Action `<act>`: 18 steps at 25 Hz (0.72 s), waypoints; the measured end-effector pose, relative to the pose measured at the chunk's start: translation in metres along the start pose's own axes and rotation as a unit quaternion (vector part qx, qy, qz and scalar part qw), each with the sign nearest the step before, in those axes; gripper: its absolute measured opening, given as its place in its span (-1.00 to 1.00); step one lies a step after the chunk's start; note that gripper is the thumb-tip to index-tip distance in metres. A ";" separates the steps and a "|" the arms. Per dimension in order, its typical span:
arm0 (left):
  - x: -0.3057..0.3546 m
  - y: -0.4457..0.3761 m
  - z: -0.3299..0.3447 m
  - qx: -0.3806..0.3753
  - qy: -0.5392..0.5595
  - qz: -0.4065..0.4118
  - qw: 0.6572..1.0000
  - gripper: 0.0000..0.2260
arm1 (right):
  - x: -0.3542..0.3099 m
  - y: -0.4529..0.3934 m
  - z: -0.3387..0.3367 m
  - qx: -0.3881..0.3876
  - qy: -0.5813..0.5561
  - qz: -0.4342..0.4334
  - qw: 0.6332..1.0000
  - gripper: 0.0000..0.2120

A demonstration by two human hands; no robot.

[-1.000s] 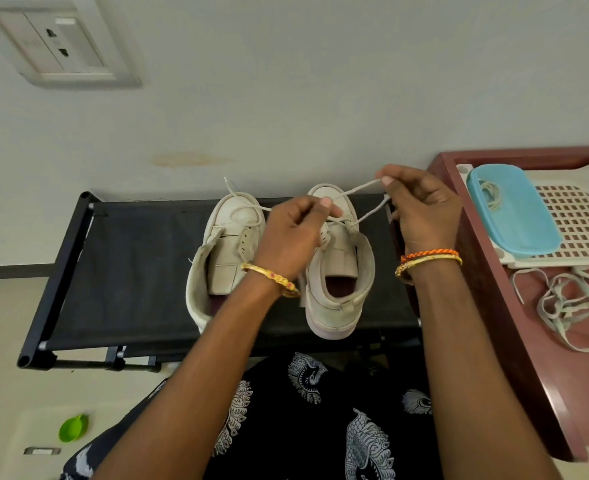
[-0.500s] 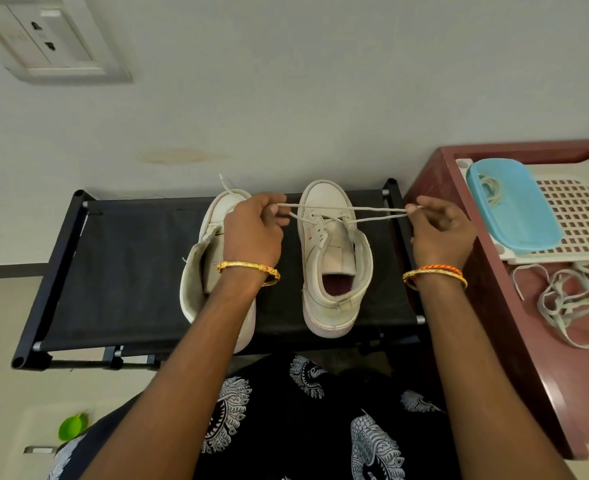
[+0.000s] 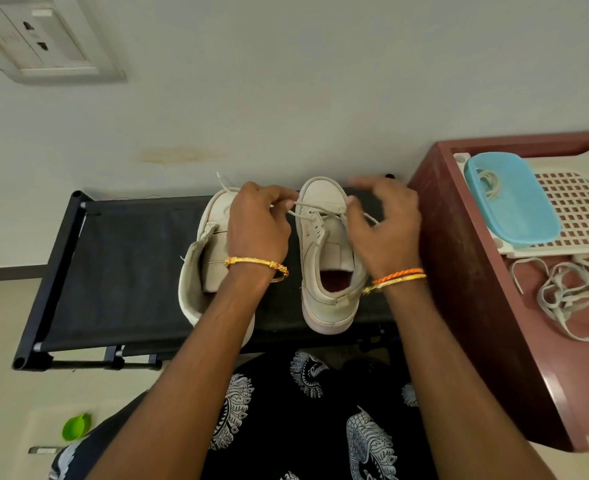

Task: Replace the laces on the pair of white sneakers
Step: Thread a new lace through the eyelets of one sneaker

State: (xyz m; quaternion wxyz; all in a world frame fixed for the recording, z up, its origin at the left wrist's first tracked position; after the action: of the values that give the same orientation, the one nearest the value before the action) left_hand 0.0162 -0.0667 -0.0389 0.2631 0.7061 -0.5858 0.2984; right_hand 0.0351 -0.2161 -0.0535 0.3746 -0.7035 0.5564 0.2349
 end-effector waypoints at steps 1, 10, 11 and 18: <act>0.002 0.001 -0.001 -0.010 0.036 0.018 0.999 -0.85 | -0.008 0.003 0.007 -0.048 0.000 -0.021 0.999 -0.76; 0.004 0.002 0.002 -0.063 0.128 0.024 0.989 -0.69 | -0.009 0.002 0.013 -0.093 0.037 -0.044 0.994 -0.83; 0.003 0.002 0.003 -0.073 0.111 0.014 0.991 -0.72 | -0.009 0.002 0.011 -0.080 0.045 -0.026 0.995 -0.83; -0.008 0.004 0.014 -0.146 0.023 -0.031 0.989 -0.89 | -0.013 0.008 0.014 -0.126 0.224 0.182 0.949 -0.85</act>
State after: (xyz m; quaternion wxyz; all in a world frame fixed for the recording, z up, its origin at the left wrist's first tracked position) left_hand 0.0125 -0.0720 -0.0542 0.3858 0.6706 -0.5952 0.2173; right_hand 0.0257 -0.1982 -0.0546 0.0999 -0.6664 0.7103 0.2037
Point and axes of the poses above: each hand's wrist, its own y-axis away from the middle knuckle, its own z-axis out of the palm, x = y × z, the point moved 1 cm from there along -y, towards the middle knuckle, and after that the axes turned 14 degrees about -x, right-handed, at the moved point
